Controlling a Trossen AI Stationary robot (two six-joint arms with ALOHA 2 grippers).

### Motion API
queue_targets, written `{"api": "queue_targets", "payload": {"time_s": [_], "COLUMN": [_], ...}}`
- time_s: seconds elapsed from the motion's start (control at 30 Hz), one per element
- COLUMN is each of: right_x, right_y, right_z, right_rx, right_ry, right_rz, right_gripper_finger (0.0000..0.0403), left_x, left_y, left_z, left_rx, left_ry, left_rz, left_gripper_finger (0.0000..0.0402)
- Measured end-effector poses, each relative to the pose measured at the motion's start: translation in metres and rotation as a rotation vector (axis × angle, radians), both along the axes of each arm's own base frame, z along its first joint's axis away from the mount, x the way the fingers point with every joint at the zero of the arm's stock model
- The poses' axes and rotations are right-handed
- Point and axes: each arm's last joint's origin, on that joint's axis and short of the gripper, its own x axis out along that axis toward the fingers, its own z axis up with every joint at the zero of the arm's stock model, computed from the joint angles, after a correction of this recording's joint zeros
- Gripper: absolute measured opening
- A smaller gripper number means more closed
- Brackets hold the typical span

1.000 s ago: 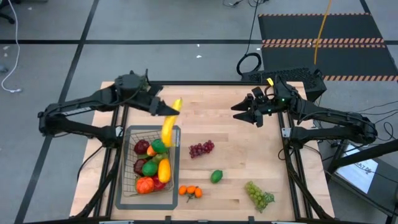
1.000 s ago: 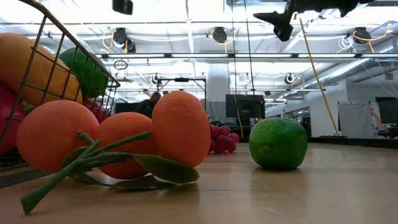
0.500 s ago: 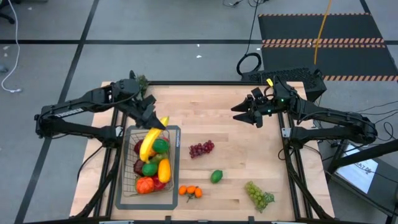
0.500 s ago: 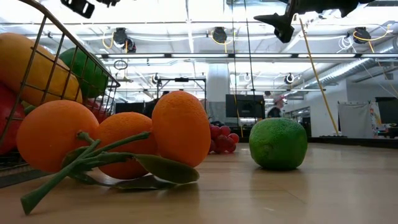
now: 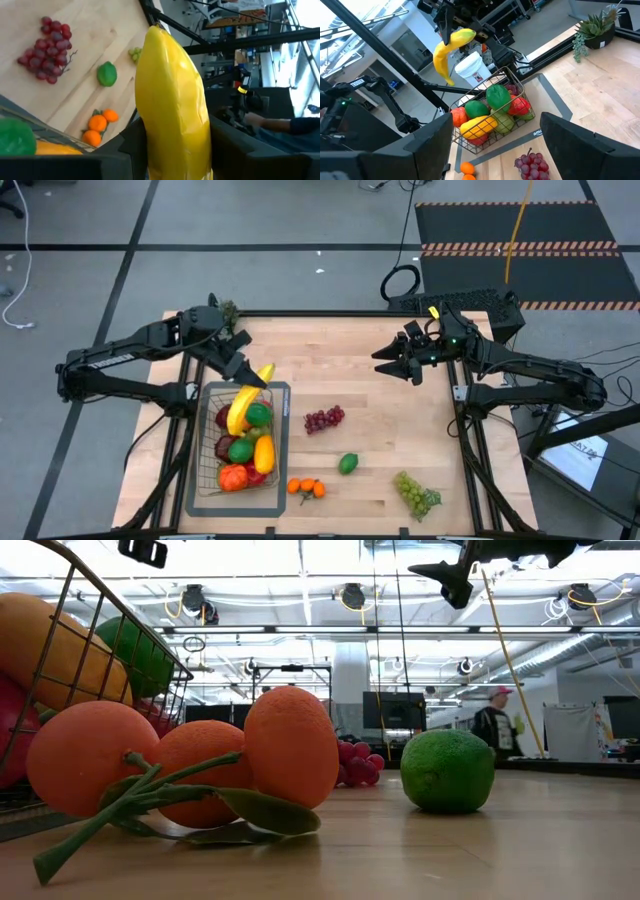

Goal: Build produce basket
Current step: Put the yellow banana into the wire basket

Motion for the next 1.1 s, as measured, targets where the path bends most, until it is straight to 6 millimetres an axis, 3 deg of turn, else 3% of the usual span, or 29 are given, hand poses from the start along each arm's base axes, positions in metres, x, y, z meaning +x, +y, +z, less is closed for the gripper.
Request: {"api": "queue_targets", "payload": {"time_s": [0.2, 0.43, 0.63, 0.93, 1.1], "right_x": [0.0, 0.0, 0.0, 0.0, 0.001], "right_y": [0.0, 0.0, 0.0, -0.002, -0.004], "right_z": [0.0, 0.0, 0.0, 0.001, 0.001], "right_rx": [-0.012, -0.017, -0.012, 0.075, 0.176], "right_ry": [-0.002, -0.003, -0.002, 0.004, 0.008], "right_rz": [0.002, 0.002, 0.001, -0.094, -0.178], "right_gripper_finger": [0.0293, 0.0293, 0.0293, 0.0293, 0.0293], "left_x": [0.001, 0.005, 0.008, 0.009, 0.01], "left_y": [0.001, 0.004, 0.006, 0.007, 0.009], "left_z": [0.001, 0.009, 0.014, 0.015, 0.017], "left_rx": [0.115, 0.377, 0.583, 0.906, 1.131], "left_ry": [-0.059, -0.231, -0.327, -0.452, -0.498], "left_rz": [-0.01, -0.028, -0.03, -0.137, -0.156], "left_gripper_finger": [0.0171, 0.0157, 0.0175, 0.0157, 0.017]}}
